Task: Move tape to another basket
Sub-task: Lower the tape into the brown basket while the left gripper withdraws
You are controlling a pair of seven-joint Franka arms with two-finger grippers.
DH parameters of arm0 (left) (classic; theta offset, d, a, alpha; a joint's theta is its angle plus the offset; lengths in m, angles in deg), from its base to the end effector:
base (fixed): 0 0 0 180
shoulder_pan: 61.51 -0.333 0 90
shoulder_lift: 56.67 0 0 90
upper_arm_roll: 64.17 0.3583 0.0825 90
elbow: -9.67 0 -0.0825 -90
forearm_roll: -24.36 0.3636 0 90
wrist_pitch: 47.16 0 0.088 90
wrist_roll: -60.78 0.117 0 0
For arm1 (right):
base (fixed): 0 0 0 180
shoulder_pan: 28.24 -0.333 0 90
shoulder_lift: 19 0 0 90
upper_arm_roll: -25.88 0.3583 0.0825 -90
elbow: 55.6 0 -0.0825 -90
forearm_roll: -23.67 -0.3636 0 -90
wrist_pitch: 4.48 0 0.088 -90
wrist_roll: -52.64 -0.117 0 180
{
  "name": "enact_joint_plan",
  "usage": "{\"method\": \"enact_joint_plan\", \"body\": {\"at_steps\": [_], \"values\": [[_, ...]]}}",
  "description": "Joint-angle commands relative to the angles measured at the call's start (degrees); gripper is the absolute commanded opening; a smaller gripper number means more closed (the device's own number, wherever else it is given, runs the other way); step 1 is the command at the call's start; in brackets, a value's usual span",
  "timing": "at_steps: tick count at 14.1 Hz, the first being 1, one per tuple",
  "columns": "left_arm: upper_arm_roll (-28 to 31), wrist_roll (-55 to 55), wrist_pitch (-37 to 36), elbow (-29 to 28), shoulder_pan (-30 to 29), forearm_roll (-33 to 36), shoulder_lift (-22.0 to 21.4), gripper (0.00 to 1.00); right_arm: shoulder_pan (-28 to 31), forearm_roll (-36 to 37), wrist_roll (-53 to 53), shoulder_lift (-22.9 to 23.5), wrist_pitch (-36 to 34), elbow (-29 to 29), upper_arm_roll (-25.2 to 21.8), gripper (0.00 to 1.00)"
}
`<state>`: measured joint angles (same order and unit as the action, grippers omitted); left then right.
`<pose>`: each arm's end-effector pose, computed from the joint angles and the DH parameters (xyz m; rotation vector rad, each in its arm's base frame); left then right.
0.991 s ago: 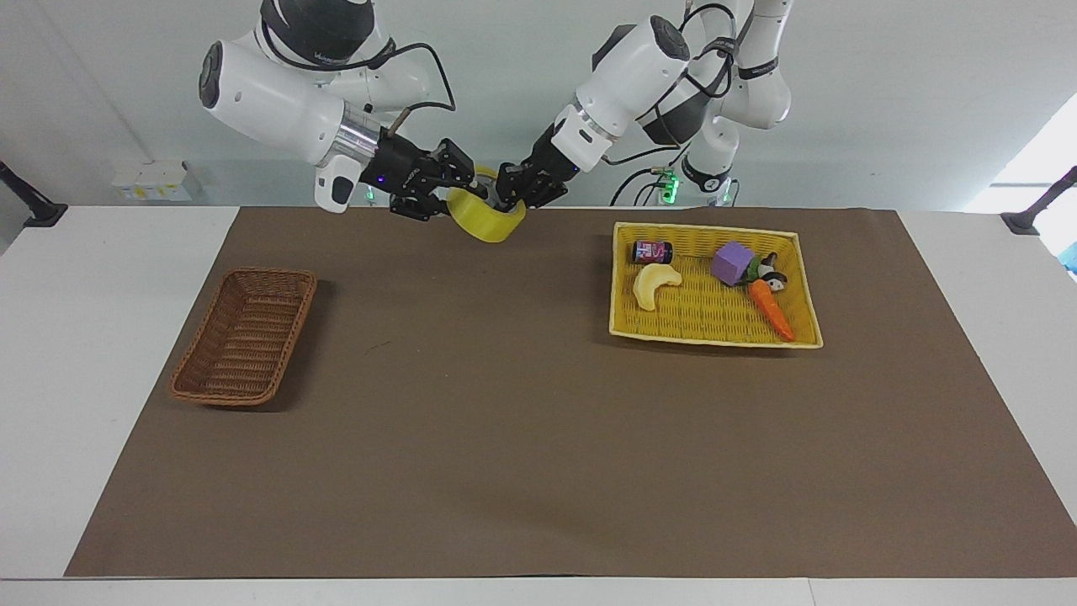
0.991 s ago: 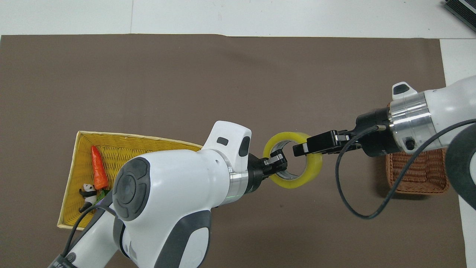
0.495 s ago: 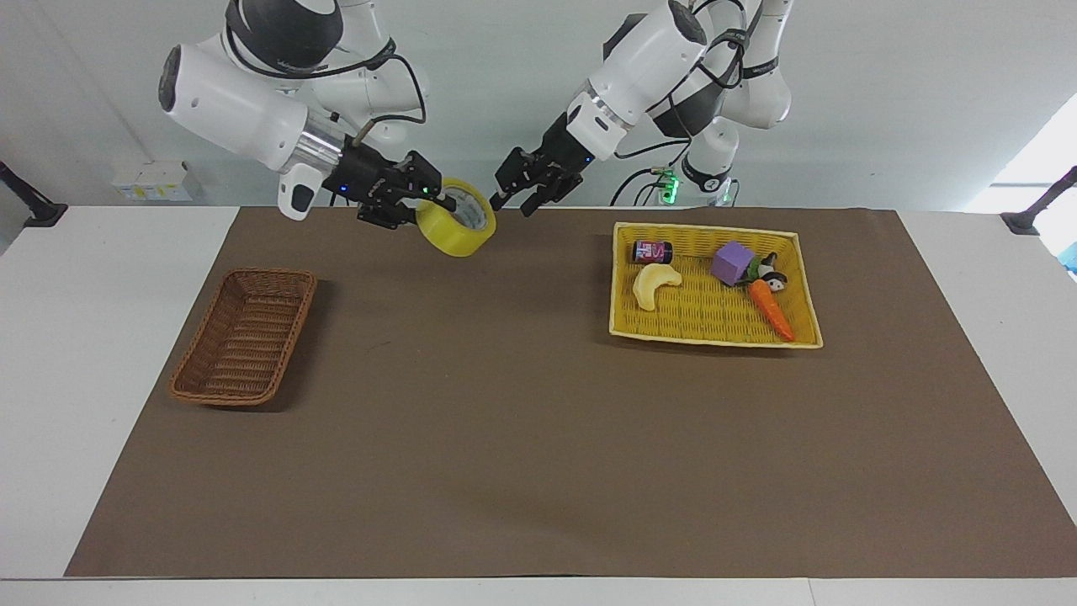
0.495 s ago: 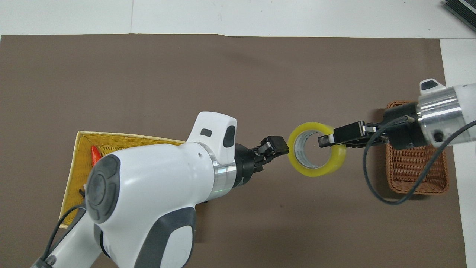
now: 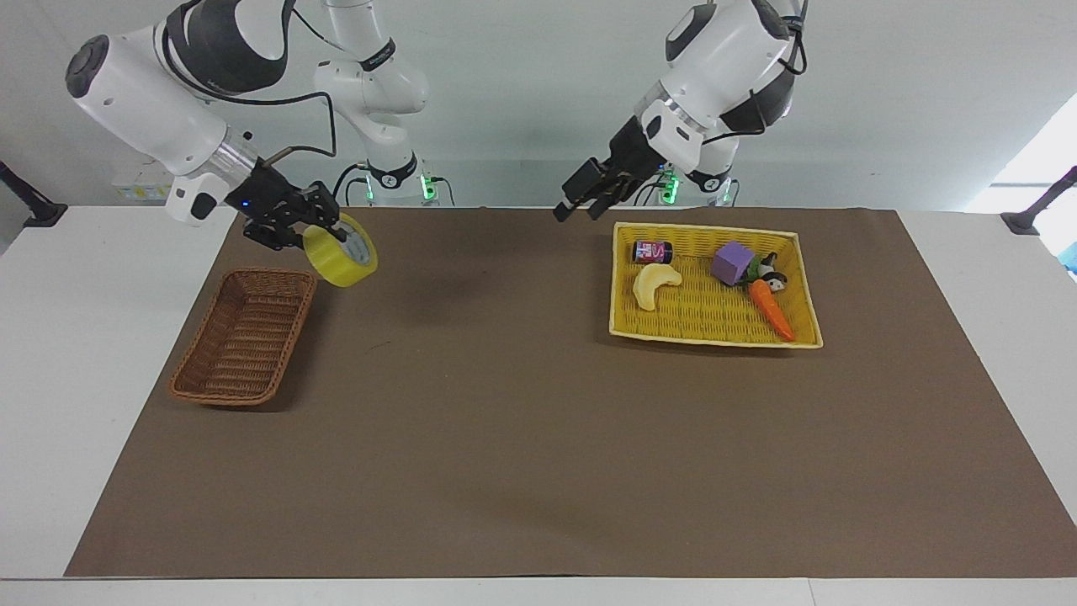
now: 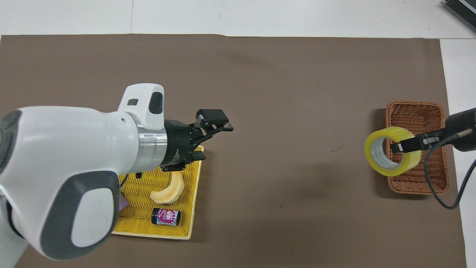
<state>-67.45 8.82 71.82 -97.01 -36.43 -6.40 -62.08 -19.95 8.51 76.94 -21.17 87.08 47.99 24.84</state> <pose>0.4619 -0.2857 0.6306 2.4471 0.7599 -0.1213 0.5072 -0.0531 0.5766 -2.8179 -0.3271 0.1251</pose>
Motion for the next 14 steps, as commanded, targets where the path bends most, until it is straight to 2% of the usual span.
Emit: {"method": "enact_joint_plan", "body": {"at_steps": [1, 4, 6, 9, 12, 14], "values": [[-0.58, 2.37, -6.39, 2.79, -5.99, 4.81, 0.4, 1.0, 3.38, 8.78, 8.44, 2.25, 0.71, -0.23, 0.69, 0.0], [-0.58, 14.46, -7.8, 2.79, -13.71, 6.05, 0.67, 1.0, 5.75, 19.08, 19.96, 5.41, 13.24, 3.36, 0.69, 0.0], [-0.49, 22.39, -8.42, 2.79, -18.73, 7.1, 0.49, 1.0, 6.38, 25.14, 23.85, 8.14, 21.26, 4.33, 0.69, 0.0], [-0.32, 30.84, -10.43, 4.02, -20.95, 20.61, 0.58, 1.0, 5.5, 32.98, 23.86, 8.76, 27.77, 5.21, 0.69, 0.0], [0.74, 45.67, -17.97, 7.0, -22.44, 26.35, 1.02, 1.0, 5.5, 37.56, 23.07, 8.94, 36.3, 9.51, 0.69, 0.0], [0.91, 48.52, -22.54, 9.98, -24.11, 28.8, 1.89, 1.0, 5.24, 38.18, 18.01, 7.72, 39.12, 14.07, 0.69, 0.0]]}}
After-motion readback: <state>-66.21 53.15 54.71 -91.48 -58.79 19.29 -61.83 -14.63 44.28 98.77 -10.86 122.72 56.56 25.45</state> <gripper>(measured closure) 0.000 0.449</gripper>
